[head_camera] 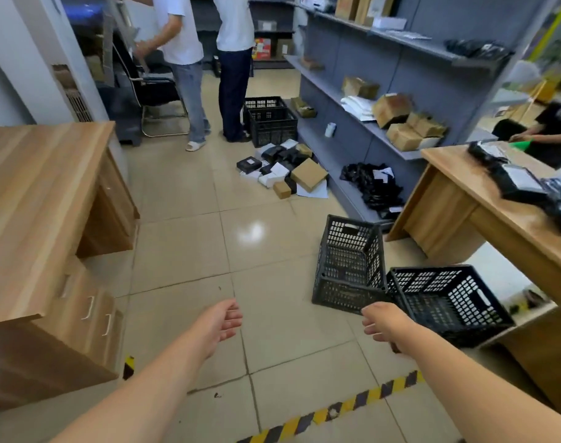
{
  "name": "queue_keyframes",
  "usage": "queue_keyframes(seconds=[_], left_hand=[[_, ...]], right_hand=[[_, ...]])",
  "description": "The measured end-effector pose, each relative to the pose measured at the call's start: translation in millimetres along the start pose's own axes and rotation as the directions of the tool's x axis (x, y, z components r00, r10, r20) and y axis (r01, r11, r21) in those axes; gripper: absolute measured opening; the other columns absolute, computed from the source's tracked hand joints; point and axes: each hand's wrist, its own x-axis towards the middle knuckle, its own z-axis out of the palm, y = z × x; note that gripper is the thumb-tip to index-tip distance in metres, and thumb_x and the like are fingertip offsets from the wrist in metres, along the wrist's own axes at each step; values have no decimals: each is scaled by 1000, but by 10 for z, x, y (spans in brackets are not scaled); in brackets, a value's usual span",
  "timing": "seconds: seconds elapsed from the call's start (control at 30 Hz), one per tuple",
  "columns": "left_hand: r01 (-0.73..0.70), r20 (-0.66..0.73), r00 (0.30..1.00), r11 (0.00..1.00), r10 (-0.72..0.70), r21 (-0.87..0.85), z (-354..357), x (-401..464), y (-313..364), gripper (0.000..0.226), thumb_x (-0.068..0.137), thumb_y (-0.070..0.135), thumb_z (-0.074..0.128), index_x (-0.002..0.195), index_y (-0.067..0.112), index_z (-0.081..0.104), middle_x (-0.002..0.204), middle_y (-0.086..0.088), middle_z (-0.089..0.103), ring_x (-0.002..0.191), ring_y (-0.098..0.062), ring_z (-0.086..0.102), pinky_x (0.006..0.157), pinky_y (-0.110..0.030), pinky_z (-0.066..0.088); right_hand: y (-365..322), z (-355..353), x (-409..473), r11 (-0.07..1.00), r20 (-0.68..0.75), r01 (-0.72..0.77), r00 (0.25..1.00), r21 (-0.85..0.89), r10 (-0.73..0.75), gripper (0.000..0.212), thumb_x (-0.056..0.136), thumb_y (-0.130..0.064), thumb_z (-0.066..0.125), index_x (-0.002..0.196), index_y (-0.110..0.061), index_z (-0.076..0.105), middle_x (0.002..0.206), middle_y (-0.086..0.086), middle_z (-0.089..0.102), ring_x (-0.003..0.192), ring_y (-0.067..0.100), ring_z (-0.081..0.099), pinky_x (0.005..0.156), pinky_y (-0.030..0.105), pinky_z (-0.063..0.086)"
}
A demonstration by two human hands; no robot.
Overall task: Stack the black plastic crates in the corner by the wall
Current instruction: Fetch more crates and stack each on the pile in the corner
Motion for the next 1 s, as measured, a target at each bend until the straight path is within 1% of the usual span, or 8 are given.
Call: queue_keyframes(seconds=[0.13, 0.2, 0.33, 0.47, 0.57, 0.67, 0.77, 1.0], left_hand=[[-15, 40, 999, 998, 13, 61, 448, 171, 172, 25, 97, 25, 44, 76, 16, 53, 43, 8, 60, 40, -3, 56, 56, -23, 39], [-16, 54, 998, 997, 12, 78, 661, 274, 269, 25, 97, 26, 44, 76, 16, 53, 49, 7, 62, 43, -4, 58, 57, -23, 40], [-24, 103, 995, 995, 14, 98, 1125, 524, 500, 23, 95, 23, 45, 75, 16, 53, 49, 7, 62, 53, -9, 57, 59, -24, 40], [-15, 135, 991, 993, 0, 114, 1608, 895, 764, 20, 95, 22, 46, 78, 15, 54, 74, -2, 60, 65, -13, 54, 59, -24, 40], [12, 152, 988, 993, -30, 116, 1922, 1239, 989, 20, 95, 23, 46, 80, 14, 56, 79, -3, 61, 68, -13, 56, 59, -25, 42], [44, 159, 986, 994, -60, 102, 2225, 1585, 1317, 22, 96, 23, 44, 80, 14, 55, 79, -3, 60, 70, -14, 56, 60, -26, 42], [50, 168, 984, 994, -66, 93, 2491, 1914, 1647, 22, 96, 23, 43, 79, 14, 54, 79, -4, 59, 70, -15, 55, 61, -26, 42], [78, 150, 984, 989, -97, 125, 3017, 2527, 2133, 24, 97, 24, 42, 79, 12, 53, 80, -5, 59, 70, -15, 55, 62, -26, 42]], right_hand=[[138, -364, 184, 995, -11, -50, 999, 82, 51, 42, 97, -10, 39, 134, 9, 41, 94, 25, 60, 59, 14, 42, 50, 23, 32], [171, -483, 289, 987, -35, -76, 996, 144, 82, 35, 96, -15, 44, 126, 2, 50, 92, 17, 60, 67, 16, 55, 56, 25, 42], [143, -734, 575, 969, -22, -109, 993, 221, 117, 24, 93, -13, 43, 110, -3, 57, 77, 7, 54, 63, 17, 53, 57, 26, 43], [-52, -1016, 925, 958, -52, -112, 990, 264, 130, 27, 94, -14, 44, 116, -6, 56, 93, 13, 65, 80, 21, 62, 90, 37, 51], [-288, -1251, 1249, 943, -59, -121, 987, 310, 146, 35, 94, -13, 44, 128, -6, 51, 78, 7, 56, 70, 19, 56, 66, 28, 48], [-583, -1486, 1586, 938, -48, -163, 981, 305, 186, 23, 98, -13, 41, 113, 0, 52, 82, 10, 56, 83, 23, 56, 62, 26, 45], [-848, -1675, 1963, 932, -88, -169, 974, 319, 207, 21, 96, -14, 43, 112, -3, 52, 78, 8, 57, 69, 18, 55, 50, 24, 48], [-1184, -1988, 2619, 936, -79, -154, 979, 318, 188, 42, 94, -18, 48, 134, -4, 43, 88, 7, 61, 76, 18, 61, 61, 26, 51]])
